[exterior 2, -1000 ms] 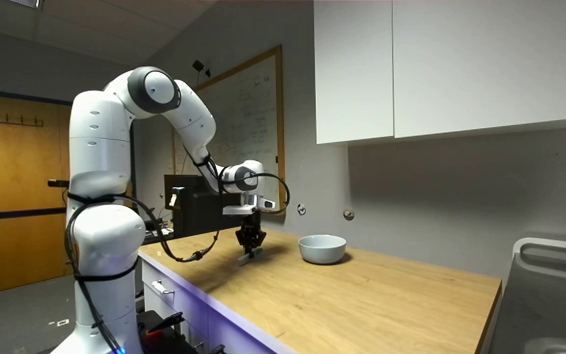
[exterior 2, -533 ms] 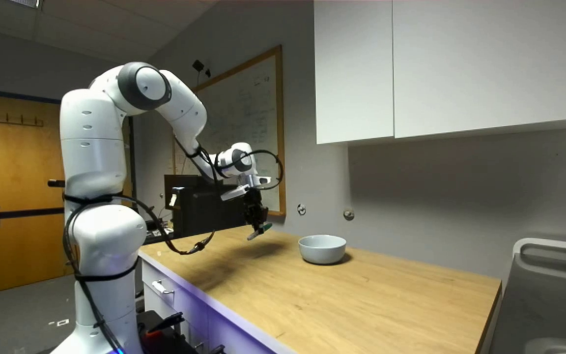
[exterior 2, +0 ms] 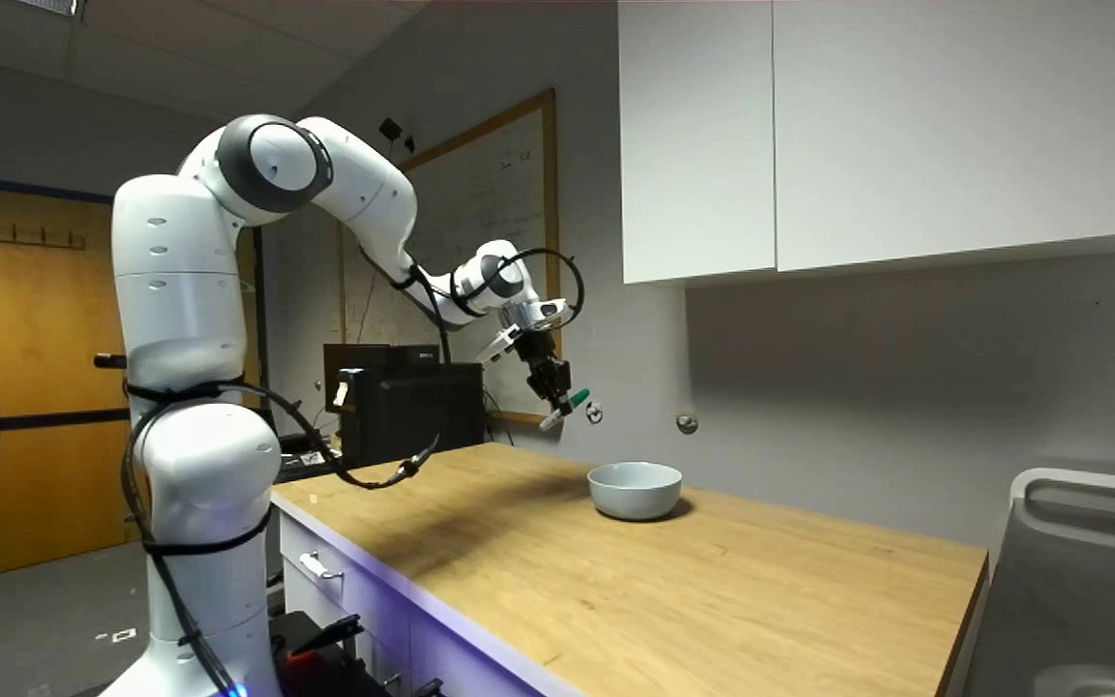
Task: Put the marker in the bowl
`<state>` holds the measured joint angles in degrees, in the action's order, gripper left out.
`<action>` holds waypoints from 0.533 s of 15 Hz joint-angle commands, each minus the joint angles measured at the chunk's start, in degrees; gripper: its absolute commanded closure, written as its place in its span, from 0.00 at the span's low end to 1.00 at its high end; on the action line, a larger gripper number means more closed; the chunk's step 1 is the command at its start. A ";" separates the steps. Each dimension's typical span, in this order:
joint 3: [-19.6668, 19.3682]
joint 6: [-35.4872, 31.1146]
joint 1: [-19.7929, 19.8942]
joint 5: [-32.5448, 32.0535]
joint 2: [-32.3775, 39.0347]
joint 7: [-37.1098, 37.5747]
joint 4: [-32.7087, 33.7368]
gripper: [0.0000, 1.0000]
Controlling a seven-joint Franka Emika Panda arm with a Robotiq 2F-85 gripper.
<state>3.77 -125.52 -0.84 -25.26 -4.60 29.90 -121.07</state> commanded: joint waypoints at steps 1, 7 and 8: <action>-1.51 1.48 2.17 -2.60 3.14 3.44 5.94 0.91; -4.69 1.78 3.13 -2.52 11.57 5.10 13.41 0.91; -5.19 1.57 2.90 -2.20 13.57 5.06 14.46 0.91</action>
<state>-0.32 -125.51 2.76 -27.00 2.91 33.08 -112.16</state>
